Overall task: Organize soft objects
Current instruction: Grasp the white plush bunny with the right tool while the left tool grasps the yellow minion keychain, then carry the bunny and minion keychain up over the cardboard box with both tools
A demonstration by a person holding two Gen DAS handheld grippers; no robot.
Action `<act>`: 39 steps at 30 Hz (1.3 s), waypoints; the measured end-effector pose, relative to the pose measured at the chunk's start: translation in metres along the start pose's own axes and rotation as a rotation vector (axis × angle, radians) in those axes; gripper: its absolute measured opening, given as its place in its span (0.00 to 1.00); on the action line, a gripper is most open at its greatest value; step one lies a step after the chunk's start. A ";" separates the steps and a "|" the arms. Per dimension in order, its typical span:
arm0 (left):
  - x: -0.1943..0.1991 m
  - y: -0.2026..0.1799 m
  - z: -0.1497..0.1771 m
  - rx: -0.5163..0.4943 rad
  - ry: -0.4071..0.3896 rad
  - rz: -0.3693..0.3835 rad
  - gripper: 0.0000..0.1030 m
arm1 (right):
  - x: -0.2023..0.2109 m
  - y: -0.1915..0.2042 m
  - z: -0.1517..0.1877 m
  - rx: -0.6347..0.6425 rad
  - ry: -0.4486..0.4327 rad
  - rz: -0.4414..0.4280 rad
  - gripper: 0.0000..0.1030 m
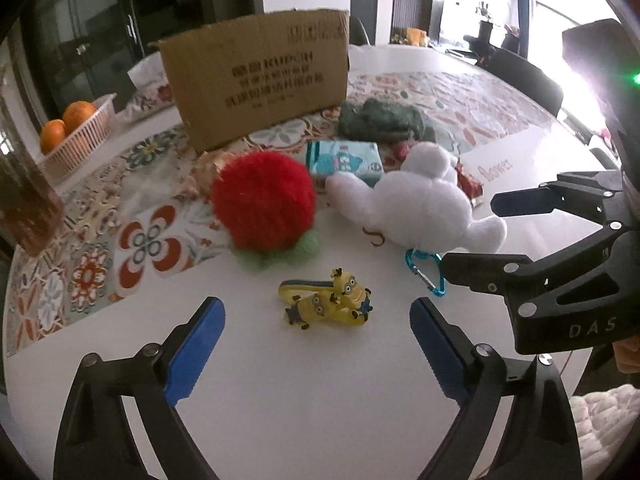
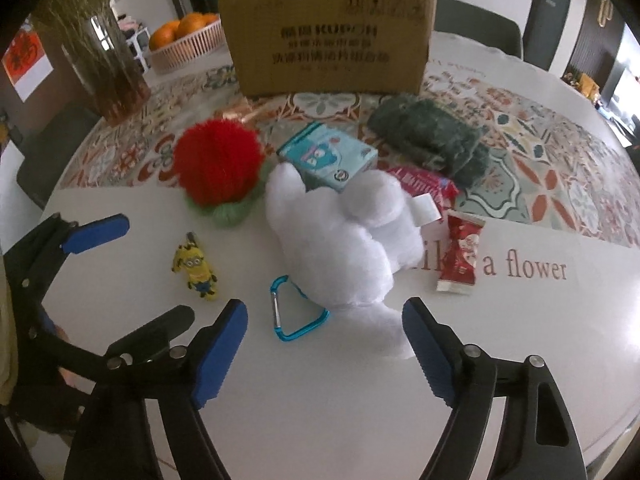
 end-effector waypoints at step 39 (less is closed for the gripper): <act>-0.033 0.019 -0.008 0.199 0.024 0.049 0.60 | -0.029 -0.017 -0.008 -0.086 0.054 -0.112 0.56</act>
Point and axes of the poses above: each gripper's, at about its wrist camera, not at the fingertips, and x roughly against the way its jaws point, y to its left, z to its underside, the point moved 1 cm from there along -x, roughly the way its jaws point, and after that the axes turned 14 degrees about z, right-handed, at the moved point
